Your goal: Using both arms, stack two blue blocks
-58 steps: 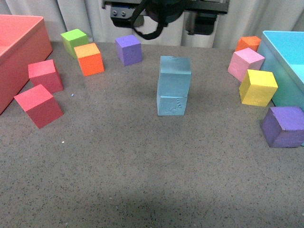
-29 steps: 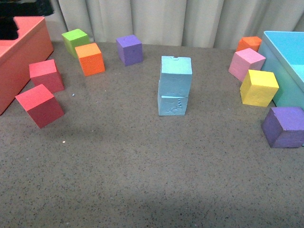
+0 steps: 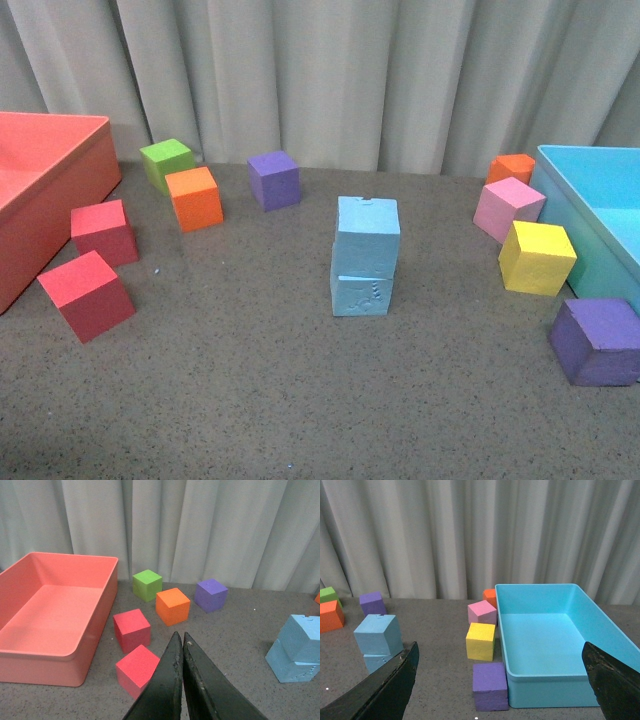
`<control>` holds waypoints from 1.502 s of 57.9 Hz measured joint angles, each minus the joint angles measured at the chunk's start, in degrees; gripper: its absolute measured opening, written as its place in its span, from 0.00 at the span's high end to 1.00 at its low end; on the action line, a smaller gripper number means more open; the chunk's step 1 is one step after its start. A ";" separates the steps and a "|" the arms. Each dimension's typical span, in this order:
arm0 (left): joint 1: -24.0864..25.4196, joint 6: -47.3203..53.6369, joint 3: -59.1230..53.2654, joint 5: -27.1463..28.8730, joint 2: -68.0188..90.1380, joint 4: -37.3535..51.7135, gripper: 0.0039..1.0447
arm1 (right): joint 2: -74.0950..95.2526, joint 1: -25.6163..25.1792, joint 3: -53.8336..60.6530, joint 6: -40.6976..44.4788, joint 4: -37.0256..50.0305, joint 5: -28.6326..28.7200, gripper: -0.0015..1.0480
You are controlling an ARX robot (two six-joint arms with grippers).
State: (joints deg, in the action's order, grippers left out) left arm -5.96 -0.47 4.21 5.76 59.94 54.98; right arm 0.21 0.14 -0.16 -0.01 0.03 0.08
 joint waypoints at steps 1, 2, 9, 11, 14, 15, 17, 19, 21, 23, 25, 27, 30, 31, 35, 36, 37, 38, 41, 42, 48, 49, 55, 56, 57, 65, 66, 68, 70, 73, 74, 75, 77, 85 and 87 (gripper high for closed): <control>0.20 0.00 -0.24 -0.09 -0.94 -0.70 0.97 | 0.00 0.00 0.00 0.00 0.00 0.00 0.09; 0.31 0.00 -0.37 -0.17 -1.42 -1.05 0.97 | 0.00 0.00 0.00 0.00 0.00 0.00 0.09; 4.09 0.02 -1.97 -4.98 -8.11 -6.34 0.97 | 0.00 0.00 0.00 0.00 0.00 0.00 0.09; 4.81 0.04 -2.21 -5.27 -9.57 -7.48 0.97 | 0.00 0.00 0.00 0.00 0.00 0.00 0.09; 5.66 0.02 -2.69 -5.35 -12.94 -10.19 0.97 | 0.00 0.00 0.00 0.00 0.00 -0.04 0.09; 5.73 0.02 -2.80 -5.40 -13.88 -10.93 0.97 | 0.00 0.00 0.00 0.00 0.00 -0.04 0.09; 5.75 0.04 -2.97 -5.53 -15.26 -12.09 0.97 | 0.00 0.00 0.00 0.00 0.00 -0.02 0.09; 5.75 0.04 -3.04 -5.57 -16.55 -13.31 0.97 | 0.00 0.00 0.00 0.00 0.00 -0.02 0.09; 5.75 0.04 -3.06 -5.64 -18.23 -14.80 0.97 | 0.00 0.00 0.00 0.00 0.00 -0.02 0.09; 5.79 0.04 -3.06 -5.62 -19.91 -16.24 0.97 | 0.00 0.00 0.00 0.00 0.00 0.02 0.09; 5.79 0.04 -3.06 -5.60 -22.05 -18.08 0.97 | 0.00 0.00 0.00 0.00 0.00 0.00 0.09; 5.81 0.04 -3.08 -5.60 -24.11 -19.91 0.97 | 0.00 0.00 0.00 0.00 0.00 0.00 0.09; 5.81 0.04 -3.08 -5.62 -26.84 -22.43 0.97 | 0.00 0.00 0.00 0.00 0.00 0.00 0.09; 5.79 0.04 -3.08 -5.62 -27.17 -22.75 0.97 | 0.00 0.00 0.00 0.00 0.00 0.00 0.09; 5.81 0.04 -3.13 -5.62 -38.23 -33.16 0.97 | 0.00 0.00 0.00 0.00 0.00 0.00 0.09; 5.81 0.04 -3.13 -5.62 -38.49 -33.40 0.97 | 0.00 0.00 0.00 0.00 0.00 0.00 0.09; 5.81 0.04 -3.13 -5.62 -38.97 -33.90 0.97 | 0.00 0.00 0.00 0.00 0.00 0.00 0.09; 5.81 0.04 -3.13 -5.62 -40.00 -34.88 0.97 | 0.00 0.00 0.00 0.00 0.00 0.00 0.09; 5.81 0.04 -3.13 -5.62 -41.40 -36.22 0.97 | 0.00 0.00 0.00 0.00 0.00 0.00 0.09; 5.81 0.04 -3.13 -5.62 -41.83 -36.65 0.97 | 0.00 0.00 0.00 0.00 0.00 0.00 0.09; 5.81 0.04 -3.13 -5.62 -43.93 -38.73 0.97 | 0.00 0.00 0.00 0.00 0.00 0.00 0.09; 5.81 0.04 -3.13 -5.62 -44.30 -39.12 0.97 | 0.00 0.00 0.00 0.00 0.00 0.00 0.09; 5.81 0.04 -3.13 -5.62 -46.93 -41.72 0.97 | 0.00 0.00 0.00 0.00 0.00 0.00 0.09; 5.81 0.04 -3.13 -5.62 -47.25 -42.05 0.97 | 0.00 0.00 0.00 0.00 0.00 0.00 0.09; 5.81 0.04 -3.13 -5.62 -47.54 -42.31 0.97 | 0.00 0.00 0.00 0.00 0.00 0.00 0.09; 5.81 0.04 -3.13 -5.62 -49.33 -44.15 0.97 | 0.00 0.00 0.00 0.00 0.00 0.00 0.09; 5.81 0.04 -3.13 -5.62 -49.59 -44.39 0.97 | 0.00 0.00 0.00 0.00 0.00 0.00 0.09; 5.81 0.04 -3.13 -5.62 -50.12 -44.96 0.97 | 0.00 0.00 0.00 0.00 0.00 0.00 0.09; 5.81 0.04 -3.10 -5.62 -52.15 -47.36 0.97 | 0.00 0.00 0.00 0.00 0.00 0.00 0.09; 5.81 0.04 -3.10 -5.68 -56.68 -53.48 0.97 | 0.00 0.00 0.00 -0.02 0.00 0.00 0.09; 5.81 0.04 -3.10 -5.68 -57.27 -53.92 0.97 | 0.00 0.00 0.00 0.00 0.00 0.00 0.09; 5.81 0.04 -3.10 -5.68 -58.36 -54.40 0.97 | 0.00 0.00 0.00 0.00 0.00 -0.02 0.09; 5.81 0.04 -3.10 -5.68 -59.34 -54.62 0.97 | 0.00 0.00 0.00 0.00 0.00 -0.02 0.09; 5.81 0.04 -3.10 -5.68 -59.63 -54.86 0.88 | 0.00 0.00 0.00 0.00 0.00 0.00 0.09; 5.81 0.04 -3.10 -5.68 -59.63 -54.86 0.80 | 0.00 0.00 0.00 0.00 0.00 0.00 0.09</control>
State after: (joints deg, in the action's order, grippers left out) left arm -0.14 -0.43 1.10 0.08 0.32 0.12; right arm 0.21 0.14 -0.16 -0.01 0.03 0.08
